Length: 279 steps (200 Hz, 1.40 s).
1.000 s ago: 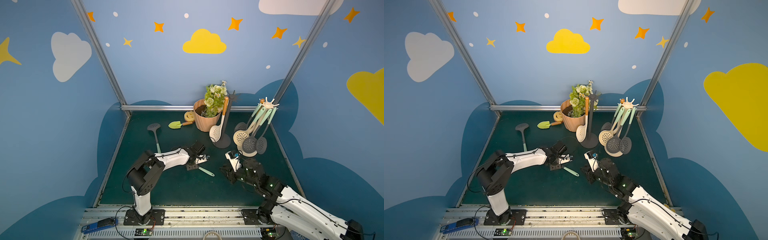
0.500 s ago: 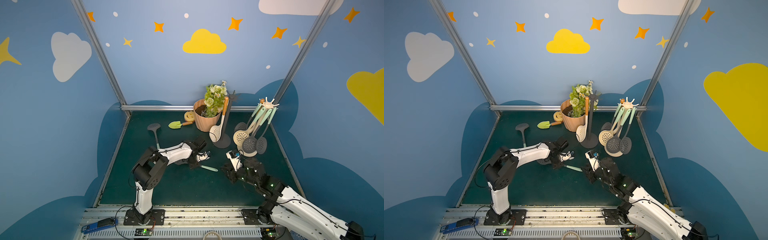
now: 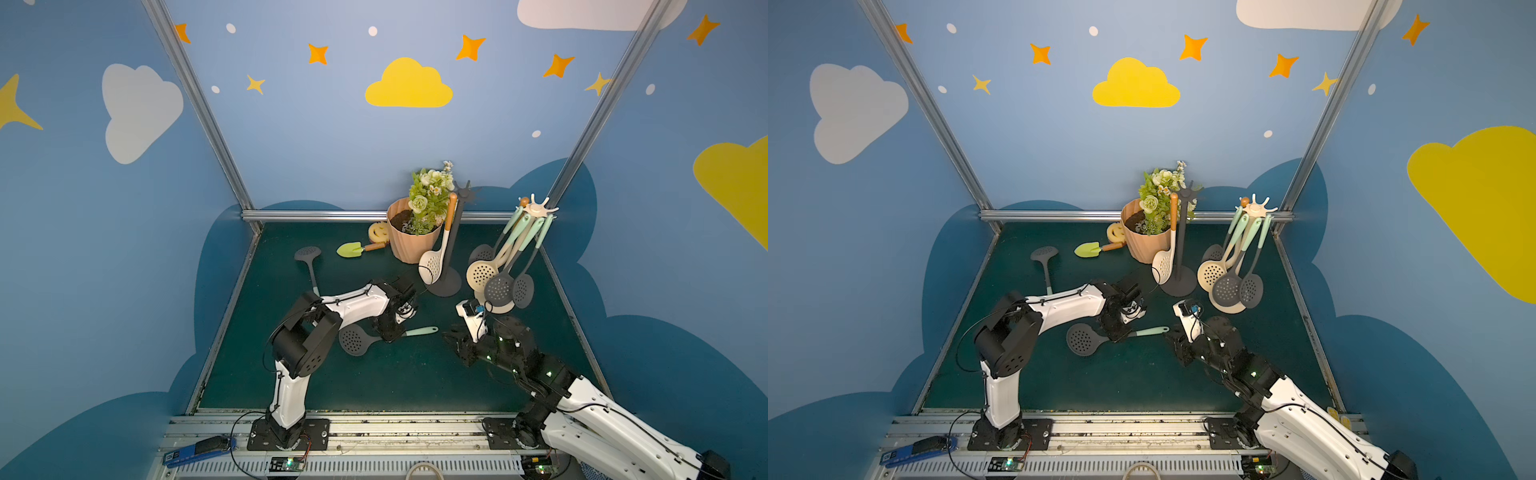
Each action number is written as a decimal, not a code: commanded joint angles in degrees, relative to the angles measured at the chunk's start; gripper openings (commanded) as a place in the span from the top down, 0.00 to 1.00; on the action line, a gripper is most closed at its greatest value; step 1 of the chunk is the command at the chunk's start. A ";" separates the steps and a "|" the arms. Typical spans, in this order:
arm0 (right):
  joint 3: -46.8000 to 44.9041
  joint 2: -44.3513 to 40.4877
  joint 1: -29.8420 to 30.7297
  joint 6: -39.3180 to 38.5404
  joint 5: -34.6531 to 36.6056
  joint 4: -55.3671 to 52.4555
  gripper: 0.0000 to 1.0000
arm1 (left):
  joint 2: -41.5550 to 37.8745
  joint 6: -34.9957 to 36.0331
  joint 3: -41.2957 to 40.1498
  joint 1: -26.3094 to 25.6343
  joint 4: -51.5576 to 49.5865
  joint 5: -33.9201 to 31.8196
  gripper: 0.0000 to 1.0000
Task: Hang the skimmer on the kitchen utensil rack
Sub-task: Pick up the skimmer from the center of the board.
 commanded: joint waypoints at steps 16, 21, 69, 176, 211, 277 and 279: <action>-0.19 -0.26 -0.32 0.57 0.25 0.66 0.60 | 0.02 0.39 -0.98 -0.88 -1.34 -5.42 0.63; -0.08 -0.24 -0.29 0.58 0.25 0.65 0.60 | 0.41 0.78 -0.96 -1.04 -1.24 -6.50 0.62; 0.22 -0.98 -0.28 0.53 1.41 -0.08 0.60 | 1.81 3.20 -1.74 -2.01 -0.20 -8.58 0.74; 2.11 -2.46 -0.30 8.69 4.41 2.24 0.59 | -17.47 -10.18 -11.80 -2.21 9.07 3.45 0.95; -0.10 -0.06 -0.21 15.99 5.06 7.11 0.59 | -25.43 -15.47 -16.52 -2.38 15.30 4.68 0.95; -0.36 6.68 0.76 27.50 5.45 16.80 0.57 | -33.38 -20.89 -21.13 -3.34 26.09 3.71 0.94; -0.33 6.94 0.84 27.83 5.55 17.15 0.57 | -33.50 -20.87 -21.16 -3.35 26.30 3.71 0.94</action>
